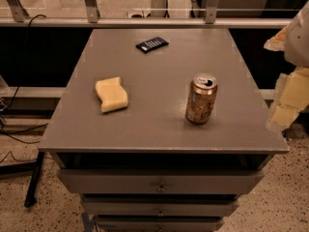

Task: Knock orange can over

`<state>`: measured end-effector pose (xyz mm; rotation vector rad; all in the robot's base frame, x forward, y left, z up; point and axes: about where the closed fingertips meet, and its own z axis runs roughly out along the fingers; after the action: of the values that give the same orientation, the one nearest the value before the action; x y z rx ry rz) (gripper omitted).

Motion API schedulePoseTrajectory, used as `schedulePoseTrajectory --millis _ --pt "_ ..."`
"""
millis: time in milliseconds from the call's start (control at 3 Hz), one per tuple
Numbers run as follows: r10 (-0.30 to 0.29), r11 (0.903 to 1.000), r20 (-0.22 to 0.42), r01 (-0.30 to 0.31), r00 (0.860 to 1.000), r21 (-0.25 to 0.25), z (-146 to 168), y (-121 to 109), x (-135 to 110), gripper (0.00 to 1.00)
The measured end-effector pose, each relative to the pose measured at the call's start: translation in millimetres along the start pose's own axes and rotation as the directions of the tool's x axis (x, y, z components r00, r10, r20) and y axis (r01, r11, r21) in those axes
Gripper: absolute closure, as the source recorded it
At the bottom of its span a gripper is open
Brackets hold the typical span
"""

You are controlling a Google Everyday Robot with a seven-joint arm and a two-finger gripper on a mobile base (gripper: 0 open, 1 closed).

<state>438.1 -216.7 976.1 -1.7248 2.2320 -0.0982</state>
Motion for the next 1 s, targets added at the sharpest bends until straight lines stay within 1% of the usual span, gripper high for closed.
schedulePoseTrajectory --millis 333,667,1000 --pt "0.000 1.0000 0.000 0.000 1.000 0.000 0.0 0.0 0.0 0.00" --pt "0.023 0.9997 0.084 -0.022 0.996 -0.009 14.2 -5.0 -2.1 0.00" --pt "0.043 0.9987 0.220 -0.036 0.975 -0.036 48.1 -11.8 -12.8 0.00"
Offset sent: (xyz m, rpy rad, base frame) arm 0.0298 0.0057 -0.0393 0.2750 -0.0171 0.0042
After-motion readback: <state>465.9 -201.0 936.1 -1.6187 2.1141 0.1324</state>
